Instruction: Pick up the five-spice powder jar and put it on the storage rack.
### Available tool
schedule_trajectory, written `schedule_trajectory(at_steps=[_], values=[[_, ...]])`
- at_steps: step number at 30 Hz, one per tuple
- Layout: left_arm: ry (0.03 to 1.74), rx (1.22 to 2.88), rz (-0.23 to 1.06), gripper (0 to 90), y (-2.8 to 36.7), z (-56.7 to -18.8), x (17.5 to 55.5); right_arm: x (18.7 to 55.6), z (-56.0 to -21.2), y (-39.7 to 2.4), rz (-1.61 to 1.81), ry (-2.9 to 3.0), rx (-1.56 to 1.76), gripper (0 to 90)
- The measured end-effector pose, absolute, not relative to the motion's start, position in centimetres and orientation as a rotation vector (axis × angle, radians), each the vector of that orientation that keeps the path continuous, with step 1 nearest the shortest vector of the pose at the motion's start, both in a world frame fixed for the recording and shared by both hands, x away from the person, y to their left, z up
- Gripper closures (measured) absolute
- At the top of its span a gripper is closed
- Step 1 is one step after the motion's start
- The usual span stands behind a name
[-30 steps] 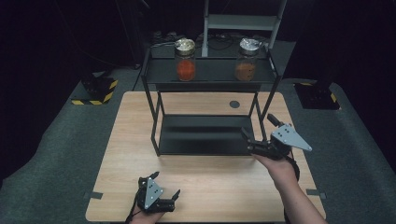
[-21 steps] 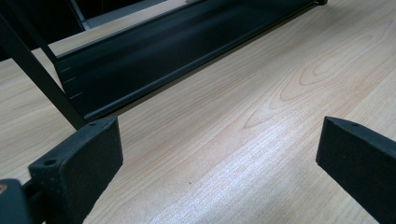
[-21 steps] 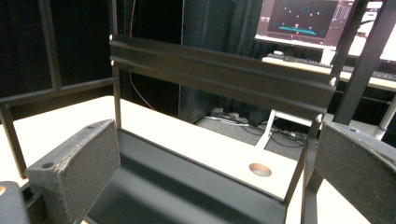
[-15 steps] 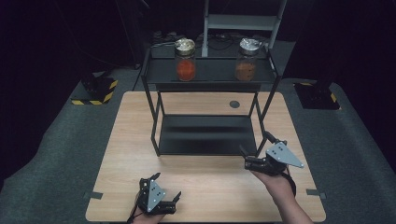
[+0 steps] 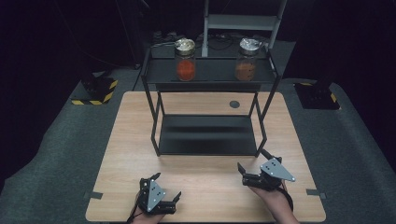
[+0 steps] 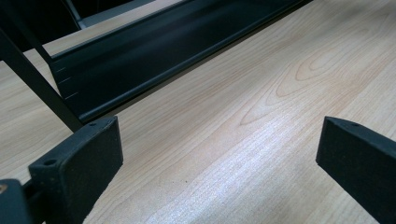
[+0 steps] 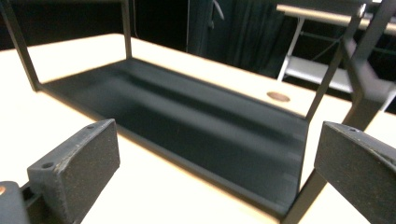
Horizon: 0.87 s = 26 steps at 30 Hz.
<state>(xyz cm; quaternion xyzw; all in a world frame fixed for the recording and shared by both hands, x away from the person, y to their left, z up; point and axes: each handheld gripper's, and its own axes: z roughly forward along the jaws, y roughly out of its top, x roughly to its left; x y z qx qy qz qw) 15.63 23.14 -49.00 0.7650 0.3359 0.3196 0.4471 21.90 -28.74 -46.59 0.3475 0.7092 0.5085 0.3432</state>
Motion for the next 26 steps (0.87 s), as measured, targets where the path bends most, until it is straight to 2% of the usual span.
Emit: schedule_trajectory(at_steps=[13, 26], values=[[0.829, 1.897, 0.792, 0.9, 23.1, -49.0, 15.6, 21.1, -48.6, -29.2, 1.158, 1.931, 0.968, 0.0], [0.830, 1.901, 0.774, 0.8, 23.3, -48.9, 15.9, 20.5, -48.0, -28.9, 1.036, 1.962, 0.970, 0.0]])
